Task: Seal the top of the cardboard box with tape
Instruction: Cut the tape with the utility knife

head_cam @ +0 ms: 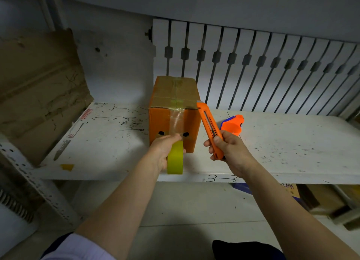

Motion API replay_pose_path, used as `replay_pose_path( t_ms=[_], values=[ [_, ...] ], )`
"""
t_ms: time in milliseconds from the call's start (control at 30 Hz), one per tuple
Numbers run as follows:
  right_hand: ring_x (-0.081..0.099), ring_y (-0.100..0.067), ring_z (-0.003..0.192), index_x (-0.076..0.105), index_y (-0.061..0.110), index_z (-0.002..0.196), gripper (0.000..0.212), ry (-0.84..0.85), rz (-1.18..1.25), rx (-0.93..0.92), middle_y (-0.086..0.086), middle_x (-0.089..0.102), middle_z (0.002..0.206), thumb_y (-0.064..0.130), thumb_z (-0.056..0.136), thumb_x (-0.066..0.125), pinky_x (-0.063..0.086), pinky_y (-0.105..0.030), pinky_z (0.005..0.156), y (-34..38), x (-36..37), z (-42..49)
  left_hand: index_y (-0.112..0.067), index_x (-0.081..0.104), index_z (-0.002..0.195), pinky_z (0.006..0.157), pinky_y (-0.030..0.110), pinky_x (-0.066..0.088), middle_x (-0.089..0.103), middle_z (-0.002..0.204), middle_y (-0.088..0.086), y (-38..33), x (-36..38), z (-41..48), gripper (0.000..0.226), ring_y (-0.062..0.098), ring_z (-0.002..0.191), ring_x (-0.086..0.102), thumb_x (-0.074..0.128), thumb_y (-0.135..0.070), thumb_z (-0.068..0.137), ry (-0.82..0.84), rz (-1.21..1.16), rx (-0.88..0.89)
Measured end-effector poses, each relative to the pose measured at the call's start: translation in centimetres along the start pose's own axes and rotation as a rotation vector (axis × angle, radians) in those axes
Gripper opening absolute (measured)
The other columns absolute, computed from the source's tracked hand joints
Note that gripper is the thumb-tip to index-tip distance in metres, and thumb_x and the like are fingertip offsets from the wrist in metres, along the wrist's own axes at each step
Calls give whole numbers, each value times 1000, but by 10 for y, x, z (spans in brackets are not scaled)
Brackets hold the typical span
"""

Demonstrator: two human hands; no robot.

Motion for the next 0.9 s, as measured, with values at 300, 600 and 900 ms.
replay_pose_path(
  t_ms=[300,600,900],
  values=[
    [54,-15,59,53,12,103,13,-102,-361,-70,-7,62,77,20,95,46,49,-29,55,10,-7,3,-9,65,96,65,35,55,67,97,17,0,-3,3,24,25,68,67,56,-30,90,-46,-36,8],
    [55,-12,74,53,33,123,33,-140,-1077,-280,3,65,93,38,90,52,51,-31,69,52,-8,1,-11,65,107,60,35,55,68,92,13,2,-4,4,25,25,69,68,59,-27,88,-72,-57,23],
    [61,-18,91,53,36,121,31,-166,-1405,-460,4,66,105,41,92,47,44,-28,66,78,13,-1,-9,62,114,61,33,57,67,101,16,-1,-3,1,31,24,66,67,64,-21,86,-92,-59,65]
  ],
)
Point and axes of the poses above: each hand's wrist, its own z-axis towards the middle knuckle, its own x-axis out of the palm, y = z × x, the point moved 10 cm from there along z, towards the middle knuckle
